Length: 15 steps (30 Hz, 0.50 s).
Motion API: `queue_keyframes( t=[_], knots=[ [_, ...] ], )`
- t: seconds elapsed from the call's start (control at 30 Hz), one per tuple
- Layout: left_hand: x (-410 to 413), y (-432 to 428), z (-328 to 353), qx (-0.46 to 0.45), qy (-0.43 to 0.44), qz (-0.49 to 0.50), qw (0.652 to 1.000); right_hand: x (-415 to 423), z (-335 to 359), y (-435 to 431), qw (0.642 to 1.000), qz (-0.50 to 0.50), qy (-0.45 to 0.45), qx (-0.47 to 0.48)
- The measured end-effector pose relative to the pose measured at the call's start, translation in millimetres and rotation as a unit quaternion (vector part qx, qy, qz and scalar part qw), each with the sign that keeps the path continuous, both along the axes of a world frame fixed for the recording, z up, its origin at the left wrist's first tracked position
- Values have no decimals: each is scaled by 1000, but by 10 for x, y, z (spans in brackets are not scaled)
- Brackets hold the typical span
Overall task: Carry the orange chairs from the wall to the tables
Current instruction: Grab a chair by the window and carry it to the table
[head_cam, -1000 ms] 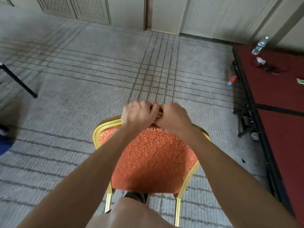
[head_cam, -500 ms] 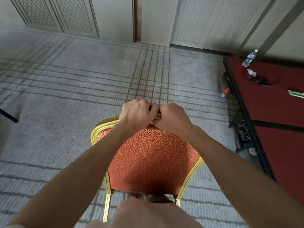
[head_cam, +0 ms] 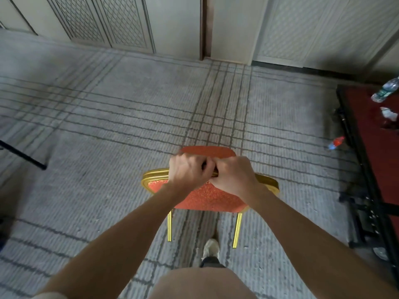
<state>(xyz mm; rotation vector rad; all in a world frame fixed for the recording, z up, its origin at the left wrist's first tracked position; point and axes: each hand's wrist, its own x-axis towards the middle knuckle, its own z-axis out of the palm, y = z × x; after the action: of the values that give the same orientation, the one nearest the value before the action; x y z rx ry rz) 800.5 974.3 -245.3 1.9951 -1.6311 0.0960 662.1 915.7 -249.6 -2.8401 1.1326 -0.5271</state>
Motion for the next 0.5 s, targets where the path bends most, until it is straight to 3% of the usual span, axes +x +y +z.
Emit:
queue_keyframes(
  t=[0.3, 0.37, 0.5],
  knots=[
    [236, -1501, -31, 110, 19, 27, 993, 260, -35, -1598, 999, 47, 16, 22],
    [340, -1853, 101, 132, 34, 59, 989, 395, 59, -1943, 999, 31, 11, 32],
    [536, -2401, 212, 211, 11, 27, 977, 708, 240, -2431, 995, -29, 44, 85]
  ],
)
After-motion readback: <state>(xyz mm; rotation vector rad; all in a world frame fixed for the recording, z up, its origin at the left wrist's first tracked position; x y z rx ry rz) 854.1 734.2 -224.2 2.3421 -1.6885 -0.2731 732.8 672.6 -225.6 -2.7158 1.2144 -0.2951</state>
